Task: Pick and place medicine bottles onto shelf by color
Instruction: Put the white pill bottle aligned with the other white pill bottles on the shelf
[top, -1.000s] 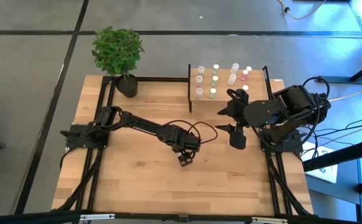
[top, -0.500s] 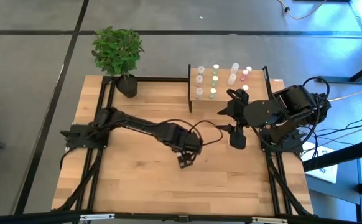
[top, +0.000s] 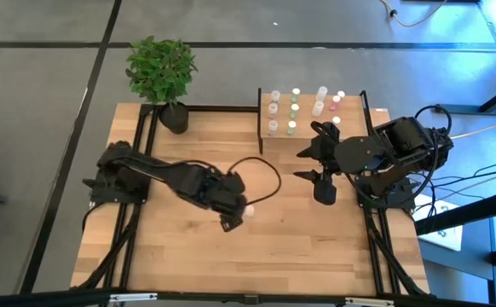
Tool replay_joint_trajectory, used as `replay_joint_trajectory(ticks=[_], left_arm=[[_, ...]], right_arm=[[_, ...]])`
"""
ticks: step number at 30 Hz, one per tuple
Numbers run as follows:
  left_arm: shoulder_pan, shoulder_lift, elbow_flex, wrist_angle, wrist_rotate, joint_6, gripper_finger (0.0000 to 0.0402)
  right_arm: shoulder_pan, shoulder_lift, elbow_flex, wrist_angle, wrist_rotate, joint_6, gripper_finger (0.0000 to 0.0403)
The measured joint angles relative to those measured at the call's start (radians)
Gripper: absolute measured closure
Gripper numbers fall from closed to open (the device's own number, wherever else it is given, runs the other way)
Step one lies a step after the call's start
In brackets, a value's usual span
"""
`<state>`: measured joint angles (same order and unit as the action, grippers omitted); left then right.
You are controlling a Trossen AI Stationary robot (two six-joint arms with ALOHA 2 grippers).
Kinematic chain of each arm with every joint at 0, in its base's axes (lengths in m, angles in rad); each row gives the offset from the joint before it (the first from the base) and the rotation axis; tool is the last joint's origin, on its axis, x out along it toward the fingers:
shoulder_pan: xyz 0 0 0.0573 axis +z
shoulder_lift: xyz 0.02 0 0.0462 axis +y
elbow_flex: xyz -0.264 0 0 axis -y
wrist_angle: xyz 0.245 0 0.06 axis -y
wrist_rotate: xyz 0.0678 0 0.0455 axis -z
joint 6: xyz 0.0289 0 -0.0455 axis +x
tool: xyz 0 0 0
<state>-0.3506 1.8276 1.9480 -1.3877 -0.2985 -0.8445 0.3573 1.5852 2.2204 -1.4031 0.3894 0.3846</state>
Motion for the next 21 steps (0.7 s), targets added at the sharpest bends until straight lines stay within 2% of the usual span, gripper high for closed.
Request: replay_joint_trajectory(ticks=[10, 14, 18, 21], left_arm=[[-0.128, -0.147, 0.000, -0.044, -0.210, -0.197, 0.0107], [-0.166, -0.177, 0.000, -0.059, -0.252, -0.228, 0.0107], [-0.194, -0.195, 0.000, -0.067, -0.299, -0.243, 0.0107], [-0.207, -0.200, 0.000, -0.083, -0.319, -0.253, 0.0107]], right_arm=[[0.000, 0.000, 0.000, 0.071, -0.004, -0.001, 0.0169], [-0.005, 0.011, 0.001, 0.093, -0.090, -0.107, 0.0169], [0.003, 0.063, -0.008, 0.093, -0.123, -0.233, 0.0169], [0.005, 0.110, -0.017, 0.111, -0.164, -0.259, 0.0169]])
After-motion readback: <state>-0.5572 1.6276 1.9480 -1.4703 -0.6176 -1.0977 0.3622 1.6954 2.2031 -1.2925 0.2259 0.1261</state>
